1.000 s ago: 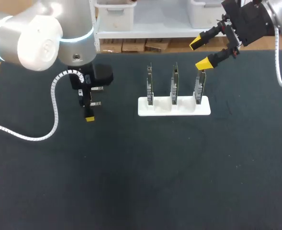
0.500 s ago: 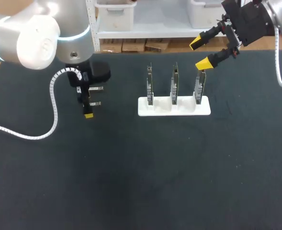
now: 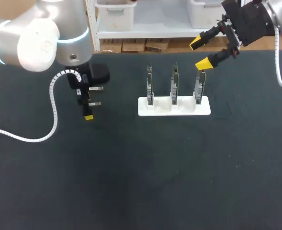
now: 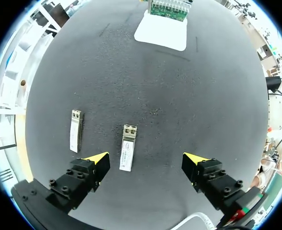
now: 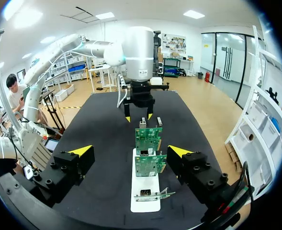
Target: Pick up the optical module with the left hand, and insert it into the network port with the right hand.
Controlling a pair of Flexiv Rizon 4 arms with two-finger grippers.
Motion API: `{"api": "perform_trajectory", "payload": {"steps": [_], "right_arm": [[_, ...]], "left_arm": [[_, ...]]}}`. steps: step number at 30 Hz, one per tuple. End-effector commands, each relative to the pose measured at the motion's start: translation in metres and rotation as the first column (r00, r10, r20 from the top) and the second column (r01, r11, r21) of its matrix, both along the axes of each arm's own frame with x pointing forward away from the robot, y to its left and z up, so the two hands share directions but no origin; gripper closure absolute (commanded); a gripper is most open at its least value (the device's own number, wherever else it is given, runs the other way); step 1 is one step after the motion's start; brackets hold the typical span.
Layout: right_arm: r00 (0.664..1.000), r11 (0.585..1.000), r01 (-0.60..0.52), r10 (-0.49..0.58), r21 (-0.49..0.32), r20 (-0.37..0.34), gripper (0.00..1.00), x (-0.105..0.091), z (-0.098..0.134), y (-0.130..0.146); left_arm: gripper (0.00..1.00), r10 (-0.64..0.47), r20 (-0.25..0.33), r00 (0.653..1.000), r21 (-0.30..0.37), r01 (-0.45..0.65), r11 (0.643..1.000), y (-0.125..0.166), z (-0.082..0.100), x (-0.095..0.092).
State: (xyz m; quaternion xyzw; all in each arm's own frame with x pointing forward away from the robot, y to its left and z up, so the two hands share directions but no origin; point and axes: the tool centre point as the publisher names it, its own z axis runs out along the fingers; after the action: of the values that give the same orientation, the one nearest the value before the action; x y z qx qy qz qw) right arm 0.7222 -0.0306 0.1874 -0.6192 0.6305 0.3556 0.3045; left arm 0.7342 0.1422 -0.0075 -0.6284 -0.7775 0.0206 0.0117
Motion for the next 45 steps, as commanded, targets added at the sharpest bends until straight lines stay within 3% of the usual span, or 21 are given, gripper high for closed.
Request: {"api": "perform_trajectory", "payload": {"steps": [1,32,33,34,36,37,38,45], "right_arm": [[1.0,1.0,0.002,-0.002,-0.001,0.001,0.0,-0.001,0.0,0.0],[1.0,1.0,0.002,-0.002,-0.001,0.001,0.0,-0.001,0.0,0.0],[1.0,1.0,0.002,-0.002,-0.001,0.001,0.0,-0.001,0.0,0.0],[1.0,1.0,0.002,-0.002,-0.001,0.001,0.0,-0.001,0.0,0.0],[1.0,1.0,0.002,-0.002,-0.001,0.001,0.0,-0.001,0.0,0.0],[1.0,1.0,0.002,-0.002,-0.001,0.001,0.0,-0.001,0.0,0.0],[1.0,1.0,0.002,-0.002,-0.001,0.001,0.0,-0.001,0.0,0.0],[1.0,1.0,0.002,-0.002,-0.001,0.001,0.0,-0.001,0.0,0.0]], "left_arm": [[0.0,-0.006,-0.005,1.0,0.005,0.006,1.0,0.001,0.002,0.006],[0.0,-0.031,-0.055,0.998,0.016,0.032,0.999,0.004,-0.007,0.021],[0.08,-0.033,-0.055,0.998,0.015,0.034,0.999,0.004,-0.007,0.021],[0.31,-0.035,-0.054,0.998,0.014,0.035,0.999,0.004,-0.007,0.021],[0.6,-0.037,-0.054,0.998,0.013,0.038,0.999,0.004,-0.007,0.021],[0.96,-0.047,-0.048,0.998,0.008,0.048,0.999,0.004,-0.007,0.021],[1.0,-0.048,-0.047,0.998,0.008,0.049,0.999,0.004,-0.007,0.021],[1.0,-0.045,-0.054,0.998,0.007,0.045,0.999,0.006,-0.011,0.018]]}}
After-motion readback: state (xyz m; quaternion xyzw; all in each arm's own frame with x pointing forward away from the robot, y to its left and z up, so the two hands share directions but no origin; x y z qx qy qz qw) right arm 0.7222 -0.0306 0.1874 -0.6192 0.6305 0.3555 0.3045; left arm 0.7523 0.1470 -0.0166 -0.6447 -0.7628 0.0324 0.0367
